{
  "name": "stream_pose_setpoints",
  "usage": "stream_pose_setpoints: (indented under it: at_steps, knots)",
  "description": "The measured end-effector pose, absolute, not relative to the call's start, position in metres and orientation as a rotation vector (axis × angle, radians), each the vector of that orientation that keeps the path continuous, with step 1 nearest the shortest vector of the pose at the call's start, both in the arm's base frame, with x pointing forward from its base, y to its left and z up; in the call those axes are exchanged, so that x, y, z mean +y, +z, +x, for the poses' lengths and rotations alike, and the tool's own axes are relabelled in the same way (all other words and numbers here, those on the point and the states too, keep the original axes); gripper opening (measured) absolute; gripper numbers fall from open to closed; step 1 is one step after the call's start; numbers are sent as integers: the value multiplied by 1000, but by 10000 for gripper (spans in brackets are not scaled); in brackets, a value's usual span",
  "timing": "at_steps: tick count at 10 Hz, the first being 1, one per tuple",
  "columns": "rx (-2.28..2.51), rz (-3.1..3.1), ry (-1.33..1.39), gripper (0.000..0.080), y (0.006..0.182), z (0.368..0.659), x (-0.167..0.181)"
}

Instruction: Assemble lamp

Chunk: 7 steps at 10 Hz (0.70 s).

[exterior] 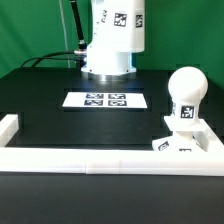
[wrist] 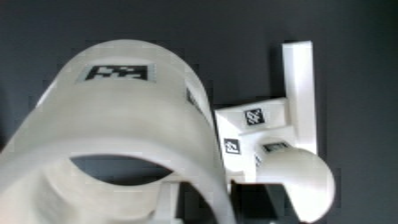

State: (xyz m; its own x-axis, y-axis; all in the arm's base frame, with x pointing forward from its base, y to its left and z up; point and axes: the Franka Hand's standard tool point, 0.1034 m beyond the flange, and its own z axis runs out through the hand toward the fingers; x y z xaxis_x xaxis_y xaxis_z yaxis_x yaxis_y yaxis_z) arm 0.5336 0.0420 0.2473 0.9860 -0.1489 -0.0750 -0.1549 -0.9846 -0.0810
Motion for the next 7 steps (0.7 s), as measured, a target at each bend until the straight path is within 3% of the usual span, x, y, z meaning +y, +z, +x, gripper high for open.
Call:
stream_pose_setpoints:
  at_steps: [5,7]
  knots:
    - [238,-3040,114,44,245,533,43]
    - [212,-3022,64,44,257,561,77]
